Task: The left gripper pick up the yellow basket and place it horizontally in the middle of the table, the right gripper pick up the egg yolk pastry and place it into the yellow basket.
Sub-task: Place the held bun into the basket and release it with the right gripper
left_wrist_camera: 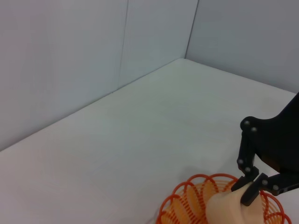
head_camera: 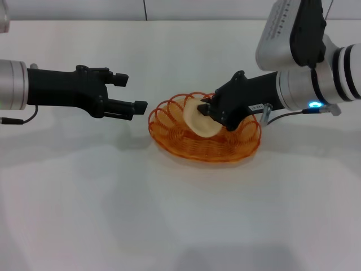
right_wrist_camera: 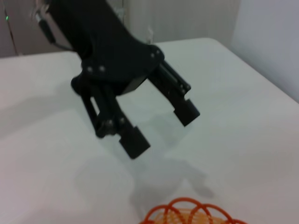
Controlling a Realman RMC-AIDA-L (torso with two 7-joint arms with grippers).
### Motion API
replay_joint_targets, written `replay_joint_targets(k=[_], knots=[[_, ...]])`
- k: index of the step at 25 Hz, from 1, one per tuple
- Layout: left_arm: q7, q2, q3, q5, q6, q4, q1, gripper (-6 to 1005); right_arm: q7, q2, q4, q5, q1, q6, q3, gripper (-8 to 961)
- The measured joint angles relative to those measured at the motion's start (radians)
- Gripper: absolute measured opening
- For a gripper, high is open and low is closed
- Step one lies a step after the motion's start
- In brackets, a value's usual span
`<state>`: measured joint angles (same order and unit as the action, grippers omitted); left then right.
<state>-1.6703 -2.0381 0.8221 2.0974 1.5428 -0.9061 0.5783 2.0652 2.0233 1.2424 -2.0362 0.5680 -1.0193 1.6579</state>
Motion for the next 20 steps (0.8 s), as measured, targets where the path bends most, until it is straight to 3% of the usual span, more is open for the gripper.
replay_joint_targets(k=[6, 15, 20], knots=[[0.001, -0.001, -0.001, 0.0, 0.0, 0.001, -0.003, 888, -0.001, -0.002, -0.022, 0.046, 0.007, 0.011, -0.004, 112], [0.017, -0.001, -0.006, -0.001, 0.0, -0.002, -0.022, 888, -0.004, -0.004, -0.001, 0.049, -0.018, -0.012, -0.003, 284], [0.045, -0.001, -0.006, -0.01, -0.001, -0.003, -0.036, 888, -0.031, -0.008, 0.109, 0.05, -0.119, -0.046, -0.005, 436]])
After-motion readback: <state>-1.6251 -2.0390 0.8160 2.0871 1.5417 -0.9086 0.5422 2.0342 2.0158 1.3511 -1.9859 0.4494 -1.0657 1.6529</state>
